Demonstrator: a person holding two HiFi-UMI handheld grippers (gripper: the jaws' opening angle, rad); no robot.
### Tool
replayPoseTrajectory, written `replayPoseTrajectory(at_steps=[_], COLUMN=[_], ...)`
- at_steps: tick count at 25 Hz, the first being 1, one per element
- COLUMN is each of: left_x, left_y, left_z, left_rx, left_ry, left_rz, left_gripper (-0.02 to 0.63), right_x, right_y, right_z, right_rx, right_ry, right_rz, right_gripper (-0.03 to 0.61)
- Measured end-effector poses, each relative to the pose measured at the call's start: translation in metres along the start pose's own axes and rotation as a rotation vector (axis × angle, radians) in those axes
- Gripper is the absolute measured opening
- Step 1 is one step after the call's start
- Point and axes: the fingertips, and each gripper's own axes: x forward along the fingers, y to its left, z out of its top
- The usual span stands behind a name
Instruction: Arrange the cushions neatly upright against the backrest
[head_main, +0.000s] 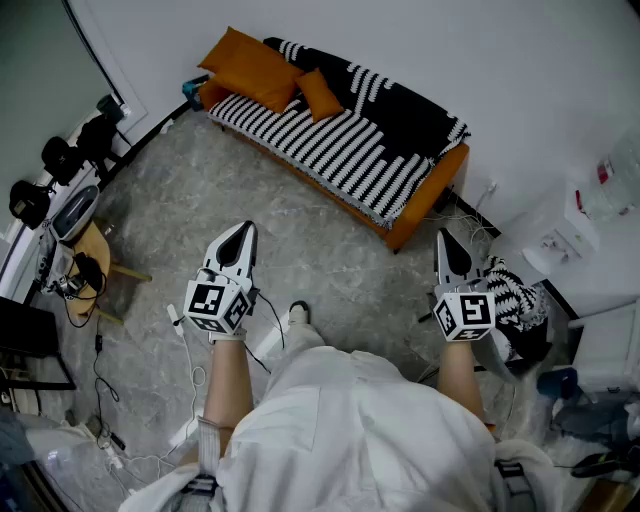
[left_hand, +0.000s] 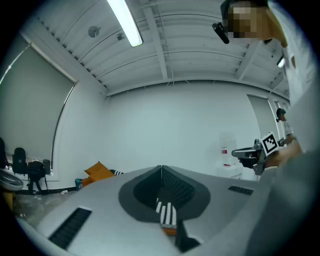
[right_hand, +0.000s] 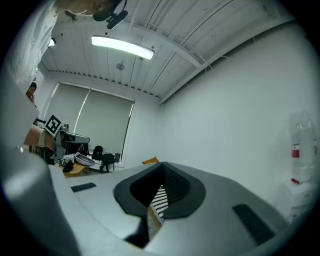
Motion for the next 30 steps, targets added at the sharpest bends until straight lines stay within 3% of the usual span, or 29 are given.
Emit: replayPoseTrajectory(at_steps=[30], left_x=[0.036], left_y=[0.024], left_z=[-0.009], left_rx=[-0.006], left_ry=[0.038], left_rz=[-0.074], left_gripper=[0.017], right_x=[0.025], right_y=[0.021], right_z=[-0.026], right_rx=[-0.010], right_ry=[0.075], right_rz=[0.030], right_gripper=[0.008])
